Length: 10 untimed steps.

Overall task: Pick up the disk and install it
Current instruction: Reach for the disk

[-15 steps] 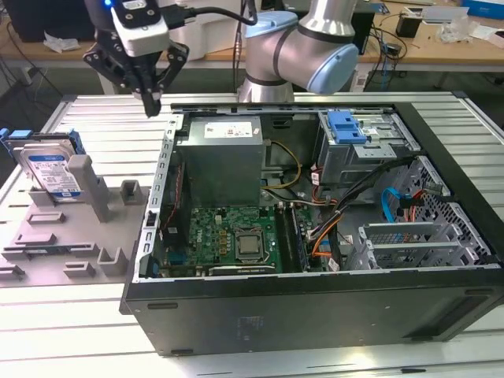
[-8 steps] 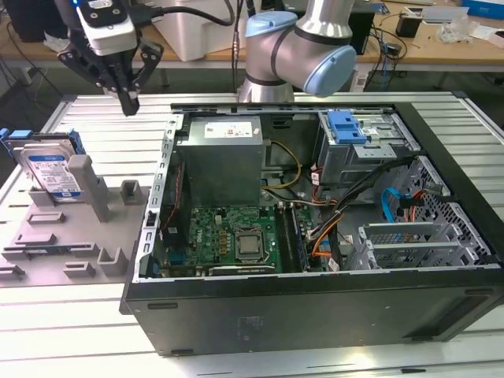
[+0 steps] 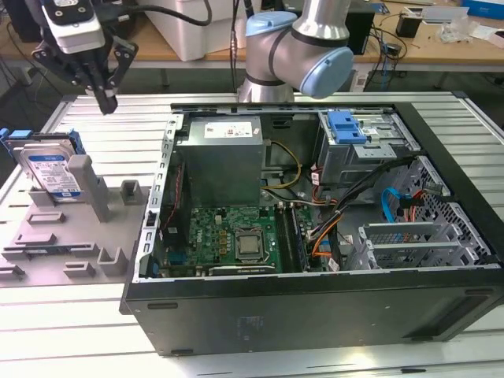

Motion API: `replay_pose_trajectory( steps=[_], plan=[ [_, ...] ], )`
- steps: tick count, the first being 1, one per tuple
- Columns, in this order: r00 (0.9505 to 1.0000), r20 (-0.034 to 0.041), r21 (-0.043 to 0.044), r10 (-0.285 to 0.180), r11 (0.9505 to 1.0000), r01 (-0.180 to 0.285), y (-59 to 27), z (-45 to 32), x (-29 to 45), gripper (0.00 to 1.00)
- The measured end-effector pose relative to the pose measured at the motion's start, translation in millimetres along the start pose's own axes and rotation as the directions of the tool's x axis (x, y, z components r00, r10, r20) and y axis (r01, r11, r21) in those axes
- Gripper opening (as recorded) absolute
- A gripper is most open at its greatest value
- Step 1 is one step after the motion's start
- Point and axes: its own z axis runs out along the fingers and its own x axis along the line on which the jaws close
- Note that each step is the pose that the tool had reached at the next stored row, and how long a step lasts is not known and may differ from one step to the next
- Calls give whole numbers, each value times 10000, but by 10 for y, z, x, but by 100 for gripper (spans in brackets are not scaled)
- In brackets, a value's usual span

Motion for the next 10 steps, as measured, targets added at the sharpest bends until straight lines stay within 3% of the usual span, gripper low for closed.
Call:
replay_pose_trajectory(
  steps=[3, 6, 10],
  plan=[
    [10000, 0, 1, 0, 10000, 0, 11, -1, 87, 11],
    [10000, 1, 0, 0, 10000, 0, 35, -2, 224, 11],
    [10000, 1, 0, 2, 10000, -2, 128, -4, 506, 11]
  ],
)
